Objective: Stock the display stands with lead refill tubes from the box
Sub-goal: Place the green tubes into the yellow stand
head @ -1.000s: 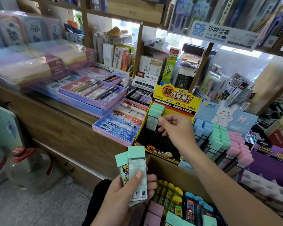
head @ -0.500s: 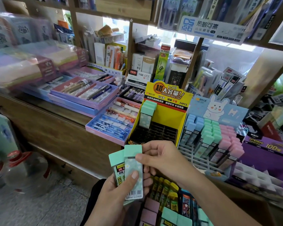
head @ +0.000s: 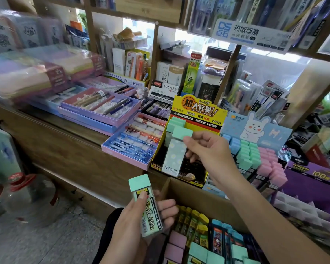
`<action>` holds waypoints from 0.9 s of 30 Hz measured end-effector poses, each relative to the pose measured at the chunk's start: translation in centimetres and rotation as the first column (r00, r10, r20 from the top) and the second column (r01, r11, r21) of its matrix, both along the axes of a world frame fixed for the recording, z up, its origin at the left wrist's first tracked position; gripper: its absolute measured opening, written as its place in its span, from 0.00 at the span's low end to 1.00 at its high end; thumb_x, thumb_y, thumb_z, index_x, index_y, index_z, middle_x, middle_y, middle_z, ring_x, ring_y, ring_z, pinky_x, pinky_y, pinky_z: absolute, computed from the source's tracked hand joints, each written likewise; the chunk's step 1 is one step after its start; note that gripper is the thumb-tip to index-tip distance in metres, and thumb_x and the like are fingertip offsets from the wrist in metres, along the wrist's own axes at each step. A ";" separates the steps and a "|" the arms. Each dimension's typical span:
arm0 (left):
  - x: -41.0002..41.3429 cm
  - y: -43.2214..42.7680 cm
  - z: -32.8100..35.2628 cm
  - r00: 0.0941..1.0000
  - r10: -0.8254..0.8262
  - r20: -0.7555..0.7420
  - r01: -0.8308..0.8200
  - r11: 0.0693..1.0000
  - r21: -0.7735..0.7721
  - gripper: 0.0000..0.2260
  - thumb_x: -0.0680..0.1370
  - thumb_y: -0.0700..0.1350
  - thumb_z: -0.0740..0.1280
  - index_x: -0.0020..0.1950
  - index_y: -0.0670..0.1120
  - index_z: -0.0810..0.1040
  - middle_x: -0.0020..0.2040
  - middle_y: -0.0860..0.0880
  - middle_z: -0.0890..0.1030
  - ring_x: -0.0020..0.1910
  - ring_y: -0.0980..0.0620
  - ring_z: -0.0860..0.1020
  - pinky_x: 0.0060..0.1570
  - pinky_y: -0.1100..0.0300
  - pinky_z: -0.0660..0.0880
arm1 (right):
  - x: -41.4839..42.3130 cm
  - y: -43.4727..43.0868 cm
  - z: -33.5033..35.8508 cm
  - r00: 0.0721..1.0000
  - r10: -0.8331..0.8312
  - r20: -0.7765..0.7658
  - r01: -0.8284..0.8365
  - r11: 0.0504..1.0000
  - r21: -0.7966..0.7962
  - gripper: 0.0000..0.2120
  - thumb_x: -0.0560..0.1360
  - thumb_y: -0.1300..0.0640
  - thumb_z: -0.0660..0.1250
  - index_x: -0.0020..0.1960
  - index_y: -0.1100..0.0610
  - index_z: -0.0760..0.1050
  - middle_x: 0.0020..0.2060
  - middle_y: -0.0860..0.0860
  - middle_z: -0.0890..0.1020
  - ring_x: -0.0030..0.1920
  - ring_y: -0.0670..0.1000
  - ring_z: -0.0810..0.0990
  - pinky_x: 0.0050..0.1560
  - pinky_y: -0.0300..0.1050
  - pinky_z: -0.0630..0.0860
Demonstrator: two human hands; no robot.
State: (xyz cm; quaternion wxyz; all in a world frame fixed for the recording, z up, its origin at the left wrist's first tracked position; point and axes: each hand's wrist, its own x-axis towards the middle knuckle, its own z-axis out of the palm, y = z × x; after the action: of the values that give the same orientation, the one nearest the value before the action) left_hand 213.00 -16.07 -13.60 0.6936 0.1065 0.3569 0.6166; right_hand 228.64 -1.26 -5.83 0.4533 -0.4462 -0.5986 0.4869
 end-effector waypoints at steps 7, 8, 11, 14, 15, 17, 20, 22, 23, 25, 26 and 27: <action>0.0 -0.7 0.2 0.985 -0.002 -0.171 0.006 1.000 0.024 0.21 0.76 0.51 0.67 0.63 0.38 0.75 0.51 0.30 0.84 0.48 0.33 0.85 0.38 0.48 0.84 | -0.7 2.9 -0.2 0.988 -0.120 0.093 0.107 0.985 0.136 0.04 0.79 0.61 0.73 0.53 0.59 0.80 0.41 0.58 0.86 0.39 0.53 0.87 0.44 0.41 0.84; 0.0 -0.8 0.3 0.983 0.006 -0.182 -0.001 1.000 0.025 0.20 0.76 0.50 0.67 0.63 0.38 0.76 0.50 0.30 0.84 0.48 0.33 0.85 0.38 0.48 0.84 | -0.9 3.2 -0.3 0.987 -0.122 0.102 0.105 0.983 0.152 0.04 0.79 0.61 0.73 0.53 0.58 0.80 0.41 0.59 0.86 0.40 0.53 0.87 0.44 0.40 0.84; 0.1 -0.9 0.6 0.981 0.030 -0.190 -0.023 0.999 0.038 0.17 0.76 0.47 0.67 0.59 0.36 0.77 0.48 0.30 0.84 0.44 0.34 0.86 0.36 0.49 0.85 | -1.6 3.9 -0.7 0.979 -0.139 0.152 0.103 0.970 0.219 0.05 0.79 0.61 0.73 0.49 0.53 0.80 0.40 0.58 0.85 0.39 0.54 0.87 0.44 0.43 0.85; 0.2 -1.1 0.9 0.980 0.032 -0.195 -0.025 0.999 0.041 0.14 0.80 0.45 0.64 0.58 0.35 0.77 0.47 0.30 0.84 0.42 0.35 0.86 0.35 0.49 0.84 | -2.1 4.5 -1.4 0.963 -0.140 0.230 0.082 0.966 0.244 0.03 0.78 0.60 0.73 0.51 0.55 0.81 0.40 0.56 0.85 0.39 0.52 0.87 0.46 0.50 0.86; 0.2 -1.0 0.9 0.980 0.030 -0.196 -0.023 0.999 0.038 0.14 0.80 0.44 0.64 0.58 0.35 0.77 0.47 0.29 0.84 0.41 0.35 0.86 0.35 0.49 0.84 | -2.2 4.5 -1.7 0.958 -0.137 0.251 0.074 0.966 0.246 0.04 0.78 0.60 0.73 0.52 0.56 0.82 0.41 0.55 0.85 0.39 0.51 0.86 0.47 0.51 0.86; 0.1 -1.0 1.0 0.982 0.025 -0.187 -0.019 0.999 0.034 0.14 0.81 0.44 0.63 0.59 0.35 0.76 0.47 0.29 0.84 0.41 0.35 0.85 0.35 0.50 0.84 | -2.3 4.5 -2.0 0.953 -0.125 0.275 0.053 0.965 0.255 0.03 0.78 0.59 0.74 0.52 0.54 0.82 0.41 0.53 0.85 0.40 0.51 0.86 0.47 0.51 0.86; 0.1 -1.0 0.9 0.984 0.028 -0.179 -0.023 0.999 0.028 0.14 0.80 0.45 0.64 0.60 0.36 0.77 0.47 0.29 0.83 0.41 0.36 0.85 0.35 0.50 0.84 | -2.4 4.5 -2.1 0.945 -0.112 0.308 0.020 0.958 0.287 0.04 0.78 0.58 0.73 0.48 0.49 0.82 0.40 0.52 0.85 0.41 0.51 0.86 0.45 0.47 0.86; 0.2 -0.8 0.8 0.983 0.032 -0.182 -0.027 0.999 0.029 0.15 0.79 0.46 0.64 0.59 0.35 0.77 0.47 0.29 0.83 0.40 0.36 0.85 0.35 0.50 0.84 | -2.4 4.5 -2.0 0.941 -0.104 0.323 0.010 0.960 0.278 0.03 0.78 0.60 0.73 0.50 0.52 0.83 0.41 0.53 0.85 0.41 0.52 0.86 0.43 0.44 0.85; 0.2 -0.8 0.8 0.983 0.033 -0.182 -0.028 0.999 0.030 0.15 0.79 0.46 0.65 0.58 0.35 0.77 0.47 0.29 0.83 0.40 0.36 0.85 0.34 0.51 0.83 | -2.5 4.6 -2.0 0.941 -0.098 0.324 0.009 0.964 0.267 0.03 0.79 0.60 0.73 0.51 0.53 0.82 0.41 0.54 0.85 0.41 0.52 0.86 0.42 0.42 0.85; 0.3 -0.8 0.6 0.983 0.035 -0.179 -0.030 0.999 0.031 0.15 0.79 0.45 0.64 0.58 0.35 0.77 0.47 0.29 0.83 0.39 0.36 0.85 0.34 0.51 0.83 | -2.6 4.6 -2.1 0.941 -0.096 0.323 0.016 0.970 0.241 0.04 0.79 0.61 0.72 0.51 0.53 0.81 0.40 0.54 0.85 0.40 0.51 0.86 0.41 0.39 0.83; 0.3 -0.8 0.6 0.983 0.038 -0.178 -0.032 0.999 0.033 0.14 0.80 0.45 0.64 0.58 0.34 0.77 0.47 0.29 0.83 0.39 0.36 0.85 0.34 0.51 0.83 | -2.7 4.5 -2.2 0.942 -0.101 0.321 0.026 0.973 0.229 0.04 0.79 0.61 0.72 0.50 0.53 0.80 0.40 0.54 0.85 0.39 0.50 0.86 0.40 0.38 0.83; 0.3 -0.8 0.5 0.983 0.041 -0.177 -0.036 0.999 0.035 0.14 0.80 0.45 0.64 0.58 0.34 0.77 0.47 0.29 0.83 0.39 0.36 0.85 0.34 0.50 0.83 | -2.8 4.6 -2.3 0.942 -0.106 0.320 0.037 0.976 0.215 0.03 0.79 0.61 0.72 0.50 0.54 0.79 0.39 0.54 0.85 0.38 0.49 0.86 0.39 0.38 0.83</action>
State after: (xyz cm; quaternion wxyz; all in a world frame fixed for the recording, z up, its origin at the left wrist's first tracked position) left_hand 213.33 -16.84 -13.08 0.6452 0.1650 0.4096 0.6235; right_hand 225.83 3.30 -8.09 0.4083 -0.4935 -0.6962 0.3241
